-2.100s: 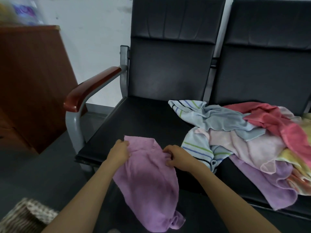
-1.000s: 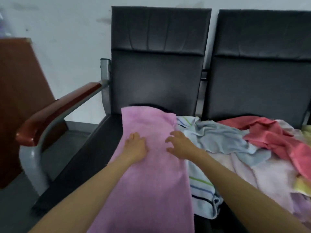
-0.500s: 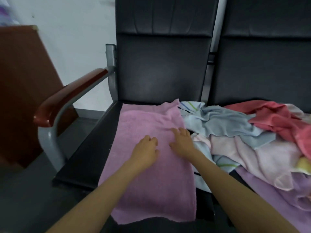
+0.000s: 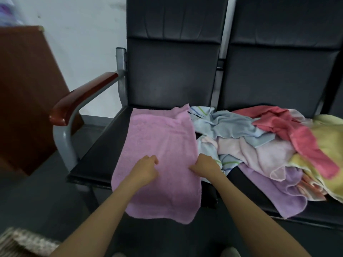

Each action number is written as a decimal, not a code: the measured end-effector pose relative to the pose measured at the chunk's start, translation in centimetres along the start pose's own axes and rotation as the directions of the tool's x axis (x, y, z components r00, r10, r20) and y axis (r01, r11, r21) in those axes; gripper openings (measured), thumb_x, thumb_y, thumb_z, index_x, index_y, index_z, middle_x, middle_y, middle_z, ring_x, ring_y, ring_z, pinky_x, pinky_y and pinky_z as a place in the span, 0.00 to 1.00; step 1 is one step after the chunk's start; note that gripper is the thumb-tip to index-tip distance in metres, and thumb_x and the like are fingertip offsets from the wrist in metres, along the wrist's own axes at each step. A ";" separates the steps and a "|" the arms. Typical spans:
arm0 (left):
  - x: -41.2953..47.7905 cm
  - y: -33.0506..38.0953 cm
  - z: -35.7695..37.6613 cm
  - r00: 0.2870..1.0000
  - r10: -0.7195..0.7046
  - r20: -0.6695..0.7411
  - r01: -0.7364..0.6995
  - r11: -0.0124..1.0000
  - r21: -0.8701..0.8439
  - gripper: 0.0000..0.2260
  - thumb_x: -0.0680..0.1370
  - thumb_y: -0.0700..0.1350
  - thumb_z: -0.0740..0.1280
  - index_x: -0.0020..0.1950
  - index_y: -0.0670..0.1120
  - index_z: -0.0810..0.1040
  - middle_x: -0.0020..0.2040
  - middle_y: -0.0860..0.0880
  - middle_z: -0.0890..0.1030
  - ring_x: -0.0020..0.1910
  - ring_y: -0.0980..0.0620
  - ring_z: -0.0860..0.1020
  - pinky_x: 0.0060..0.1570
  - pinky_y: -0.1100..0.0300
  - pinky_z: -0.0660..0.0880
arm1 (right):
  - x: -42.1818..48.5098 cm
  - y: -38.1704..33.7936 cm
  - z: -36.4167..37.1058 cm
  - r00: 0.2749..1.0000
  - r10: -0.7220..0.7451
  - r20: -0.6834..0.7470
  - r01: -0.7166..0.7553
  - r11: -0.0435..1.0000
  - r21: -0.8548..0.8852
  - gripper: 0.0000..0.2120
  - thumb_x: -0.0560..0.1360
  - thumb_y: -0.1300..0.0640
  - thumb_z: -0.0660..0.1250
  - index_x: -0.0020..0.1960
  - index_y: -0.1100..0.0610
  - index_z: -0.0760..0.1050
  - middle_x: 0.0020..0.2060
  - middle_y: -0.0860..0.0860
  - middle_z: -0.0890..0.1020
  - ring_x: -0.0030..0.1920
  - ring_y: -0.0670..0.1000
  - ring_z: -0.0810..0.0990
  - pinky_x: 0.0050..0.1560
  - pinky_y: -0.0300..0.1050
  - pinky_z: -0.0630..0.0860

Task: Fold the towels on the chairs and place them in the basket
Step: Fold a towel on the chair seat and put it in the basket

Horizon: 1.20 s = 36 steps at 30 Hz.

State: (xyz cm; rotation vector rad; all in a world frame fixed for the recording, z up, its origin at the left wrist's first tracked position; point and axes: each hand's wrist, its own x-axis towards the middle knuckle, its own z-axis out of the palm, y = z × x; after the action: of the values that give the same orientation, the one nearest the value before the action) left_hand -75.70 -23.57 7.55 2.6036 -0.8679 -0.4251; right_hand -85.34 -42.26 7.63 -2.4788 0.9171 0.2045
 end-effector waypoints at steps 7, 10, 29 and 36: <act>-0.7 4.1 2.6 0.980 0.189 0.059 -0.184 0.979 -0.082 0.15 0.77 0.52 0.66 0.59 0.44 0.74 0.57 0.45 0.74 0.53 0.48 0.74 0.54 0.56 0.72 | 0.1 -1.5 -0.1 0.989 0.055 -0.140 -0.049 0.998 0.045 0.21 0.81 0.54 0.58 0.69 0.63 0.60 0.65 0.58 0.71 0.64 0.58 0.73 0.55 0.48 0.69; -0.9 5.2 3.2 0.971 0.216 0.103 -0.220 0.975 0.030 0.18 0.78 0.55 0.65 0.60 0.43 0.74 0.57 0.45 0.73 0.56 0.46 0.72 0.56 0.52 0.72 | 0.2 -1.2 -0.9 0.991 0.109 -0.083 -0.110 0.994 -0.006 0.25 0.76 0.49 0.66 0.66 0.61 0.64 0.59 0.55 0.74 0.60 0.56 0.75 0.50 0.48 0.70; -0.4 0.0 1.2 1.000 0.024 0.016 -0.020 0.971 -0.239 0.09 0.77 0.34 0.61 0.42 0.37 0.80 0.44 0.49 0.76 0.45 0.53 0.74 0.37 0.68 0.66 | 0.5 -3.2 2.7 0.983 -0.171 -0.073 0.182 0.962 0.204 0.17 0.78 0.48 0.62 0.36 0.58 0.72 0.36 0.54 0.77 0.41 0.55 0.74 0.40 0.46 0.68; -0.2 -2.2 0.3 0.989 0.054 -0.136 -0.042 0.995 0.091 0.12 0.80 0.44 0.59 0.61 0.43 0.76 0.59 0.45 0.77 0.56 0.45 0.75 0.56 0.54 0.71 | 0.9 -5.1 4.6 0.956 -0.256 -0.144 0.283 0.932 0.224 0.18 0.77 0.53 0.62 0.31 0.51 0.61 0.38 0.54 0.73 0.39 0.54 0.71 0.39 0.45 0.67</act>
State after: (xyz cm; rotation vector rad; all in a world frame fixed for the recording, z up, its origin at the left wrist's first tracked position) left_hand -74.82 -21.86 6.34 2.6486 -0.9185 -0.1942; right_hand -81.22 -37.16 5.39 -2.3702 0.5918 -0.1346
